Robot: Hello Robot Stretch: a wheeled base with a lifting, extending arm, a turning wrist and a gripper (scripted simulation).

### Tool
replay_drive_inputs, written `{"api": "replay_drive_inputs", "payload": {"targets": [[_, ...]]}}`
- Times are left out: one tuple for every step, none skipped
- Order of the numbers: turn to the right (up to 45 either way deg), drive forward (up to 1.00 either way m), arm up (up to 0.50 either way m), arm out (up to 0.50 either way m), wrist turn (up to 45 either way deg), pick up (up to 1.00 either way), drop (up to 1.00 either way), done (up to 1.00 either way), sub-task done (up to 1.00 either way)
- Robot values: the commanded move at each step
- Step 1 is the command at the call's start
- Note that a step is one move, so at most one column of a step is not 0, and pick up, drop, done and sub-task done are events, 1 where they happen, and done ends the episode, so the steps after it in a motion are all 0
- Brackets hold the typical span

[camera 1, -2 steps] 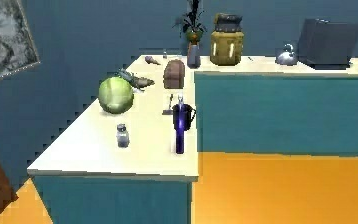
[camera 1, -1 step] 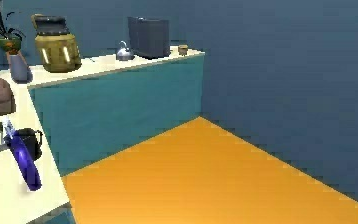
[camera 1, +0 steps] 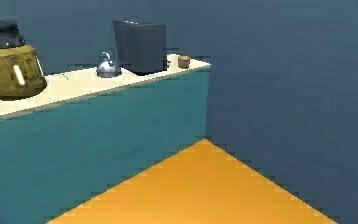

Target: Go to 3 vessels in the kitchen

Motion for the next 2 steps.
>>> {"api": "replay_drive_inputs", "payload": {"targets": [[-36.0, 0.00, 0.00, 0.00, 0.0, 0.00, 0.00, 0.00, 0.00], [0.0, 0.75, 0.00, 0.00, 0.0, 0.00, 0.00, 0.00, 0.00]]}}
